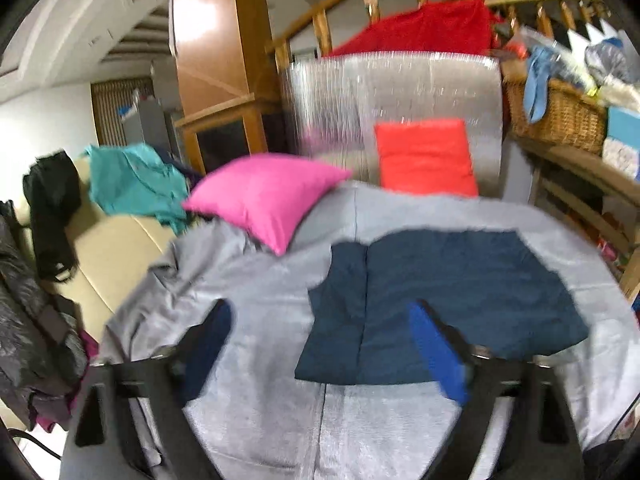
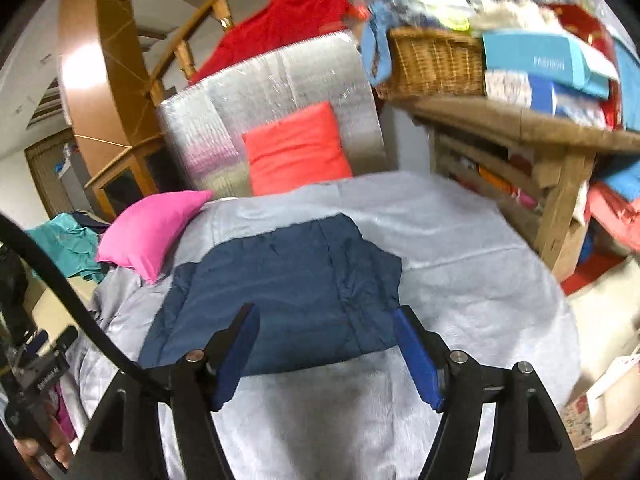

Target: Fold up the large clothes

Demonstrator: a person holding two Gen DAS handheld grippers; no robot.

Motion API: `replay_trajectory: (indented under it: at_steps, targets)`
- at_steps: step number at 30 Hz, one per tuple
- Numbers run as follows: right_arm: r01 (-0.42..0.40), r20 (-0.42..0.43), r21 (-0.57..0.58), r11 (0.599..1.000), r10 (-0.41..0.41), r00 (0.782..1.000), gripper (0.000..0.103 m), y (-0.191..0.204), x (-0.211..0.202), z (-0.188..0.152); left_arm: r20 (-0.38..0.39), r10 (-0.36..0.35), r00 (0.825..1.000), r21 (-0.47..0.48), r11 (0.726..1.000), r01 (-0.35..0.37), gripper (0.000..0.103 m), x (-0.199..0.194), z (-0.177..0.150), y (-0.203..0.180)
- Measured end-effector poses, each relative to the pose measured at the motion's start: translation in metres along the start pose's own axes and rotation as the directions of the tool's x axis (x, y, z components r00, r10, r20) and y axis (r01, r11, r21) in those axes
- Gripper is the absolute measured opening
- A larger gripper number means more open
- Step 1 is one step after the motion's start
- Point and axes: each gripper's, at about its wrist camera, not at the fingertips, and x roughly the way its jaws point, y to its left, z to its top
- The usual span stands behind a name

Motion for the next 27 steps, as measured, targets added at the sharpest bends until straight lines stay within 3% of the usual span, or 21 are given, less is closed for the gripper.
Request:
replay_trajectory:
  at_steps: [4,10,18,27]
  targets:
    - [-0.007,0.042,-0.039,0.999,0.009,0.999,0.079,0.017,-0.047,-0.007,0.121,0.049,0.991,0.008,0.999,-0.051,0.101,-0.061,0.009,-0.001]
    - [0.016,0.089,-0.101,0.995,-0.007,0.996,0.080,0.047,-0.099,-0.018,0.191,0.057,0.980,0.028,0.998,-0.063,0.102,-0.123,0.021,0.001]
    - [0.042,0.167,-0.120,0.992,-0.022,0.986,0.083,0.078,-0.139,-0.020,0.205,0.017,0.979,-0.018,1.000,-0.014,0.102,-0.166,0.033,0.012]
    - [0.030,0.172,-0.144,0.989,-0.005,0.985,0.083,0.103,-0.153,-0.029,0.214,0.030,0.976,-0.058,0.998,-0.018,0.103,-0.187,0.039,0.023]
